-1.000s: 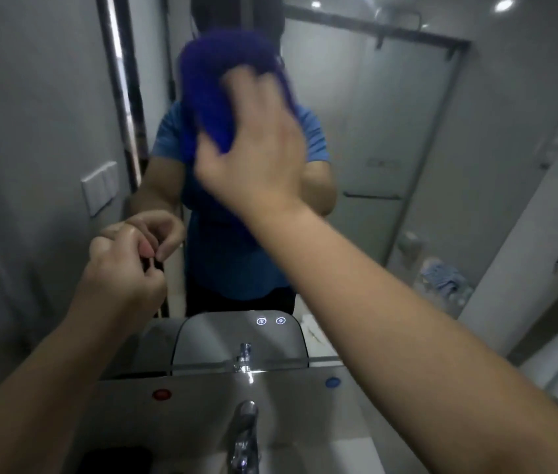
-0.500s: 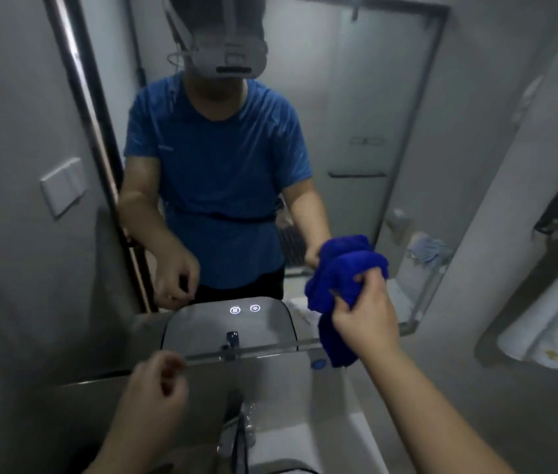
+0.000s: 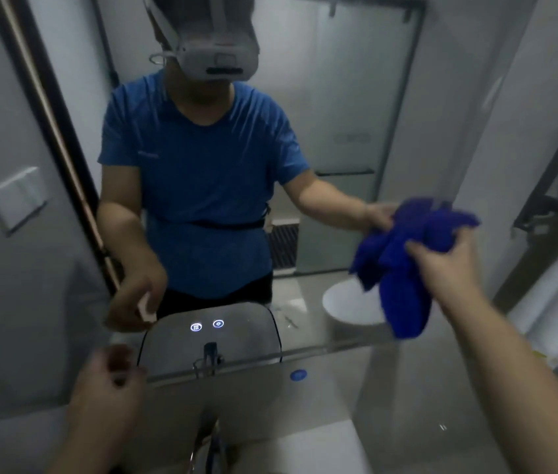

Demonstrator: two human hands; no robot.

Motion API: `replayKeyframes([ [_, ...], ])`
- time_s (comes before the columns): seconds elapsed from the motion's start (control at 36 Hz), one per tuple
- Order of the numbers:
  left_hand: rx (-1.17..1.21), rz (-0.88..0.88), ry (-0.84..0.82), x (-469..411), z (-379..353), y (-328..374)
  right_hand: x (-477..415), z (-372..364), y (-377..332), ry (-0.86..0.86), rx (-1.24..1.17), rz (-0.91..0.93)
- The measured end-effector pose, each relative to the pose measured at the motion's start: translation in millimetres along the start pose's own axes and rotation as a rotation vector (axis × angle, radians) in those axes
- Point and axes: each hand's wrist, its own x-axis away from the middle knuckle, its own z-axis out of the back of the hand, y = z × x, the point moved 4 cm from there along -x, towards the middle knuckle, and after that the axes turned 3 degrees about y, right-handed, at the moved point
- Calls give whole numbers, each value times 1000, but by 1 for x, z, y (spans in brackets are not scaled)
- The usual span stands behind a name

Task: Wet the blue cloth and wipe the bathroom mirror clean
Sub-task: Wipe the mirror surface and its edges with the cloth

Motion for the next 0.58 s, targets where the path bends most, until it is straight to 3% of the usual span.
replayKeyframes([
  [0.08, 20, 60, 132, -63, 3, -46, -11, -2, -71, 73, -101, 184],
  [0.22, 49, -49, 207, -56, -12, -26, 31, -51, -151, 148, -121, 462],
  [0.39, 118, -182, 220, -32, -18, 16, 112, -111, -102, -49, 4, 653],
  [0.5, 72, -225, 193, -28, -21, 13, 152, -129, -23, -213, 11, 524],
  [0.58, -19, -125, 96, -23, -29, -2, 171, -133, 39, -263, 62, 304],
])
